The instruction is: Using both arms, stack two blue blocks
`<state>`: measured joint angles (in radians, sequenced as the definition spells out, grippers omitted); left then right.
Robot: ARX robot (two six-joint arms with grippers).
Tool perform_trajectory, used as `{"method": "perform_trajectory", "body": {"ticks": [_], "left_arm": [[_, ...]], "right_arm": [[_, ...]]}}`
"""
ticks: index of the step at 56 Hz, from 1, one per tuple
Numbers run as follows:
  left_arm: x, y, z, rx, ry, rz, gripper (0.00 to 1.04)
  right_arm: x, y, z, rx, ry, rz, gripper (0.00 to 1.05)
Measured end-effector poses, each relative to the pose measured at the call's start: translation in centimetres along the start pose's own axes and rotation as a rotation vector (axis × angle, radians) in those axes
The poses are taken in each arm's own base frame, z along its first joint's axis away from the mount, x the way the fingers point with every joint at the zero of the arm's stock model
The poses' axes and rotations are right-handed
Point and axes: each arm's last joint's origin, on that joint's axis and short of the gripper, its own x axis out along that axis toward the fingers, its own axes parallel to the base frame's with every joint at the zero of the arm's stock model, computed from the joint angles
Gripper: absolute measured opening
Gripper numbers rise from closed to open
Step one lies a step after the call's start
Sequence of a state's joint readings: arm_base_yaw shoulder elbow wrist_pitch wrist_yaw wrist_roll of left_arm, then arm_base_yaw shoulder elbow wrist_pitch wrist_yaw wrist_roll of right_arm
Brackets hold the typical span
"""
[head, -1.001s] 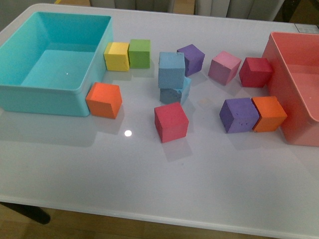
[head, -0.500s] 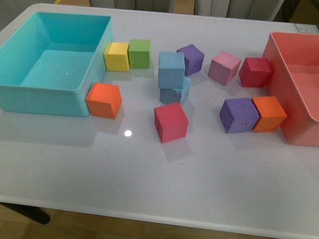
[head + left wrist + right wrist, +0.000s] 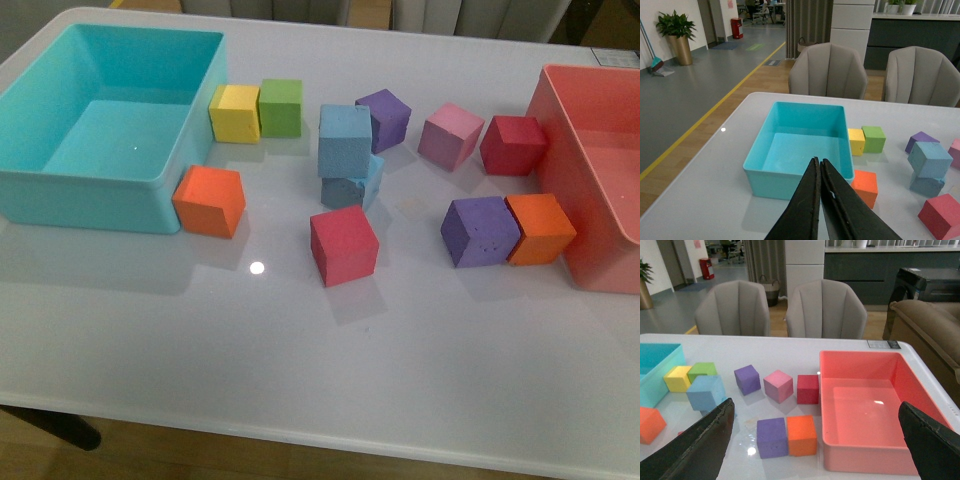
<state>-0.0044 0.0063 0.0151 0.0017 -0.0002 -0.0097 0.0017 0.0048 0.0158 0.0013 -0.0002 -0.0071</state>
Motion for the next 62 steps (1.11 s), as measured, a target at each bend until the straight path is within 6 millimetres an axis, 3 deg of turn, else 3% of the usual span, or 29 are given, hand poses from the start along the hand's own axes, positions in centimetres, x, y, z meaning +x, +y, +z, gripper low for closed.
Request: {"method": "perform_trajectory", "body": {"ticks": [29, 62], "left_arm": [[0.00, 0.00, 0.00, 0.001, 0.000, 0.000, 0.98], [0.00, 0.00, 0.00, 0.002, 0.000, 0.000, 0.96]], "right_arm": [[0.00, 0.00, 0.00, 0.000, 0.000, 0.000, 0.96], [0.00, 0.00, 0.00, 0.000, 0.000, 0.000, 0.96]]}}
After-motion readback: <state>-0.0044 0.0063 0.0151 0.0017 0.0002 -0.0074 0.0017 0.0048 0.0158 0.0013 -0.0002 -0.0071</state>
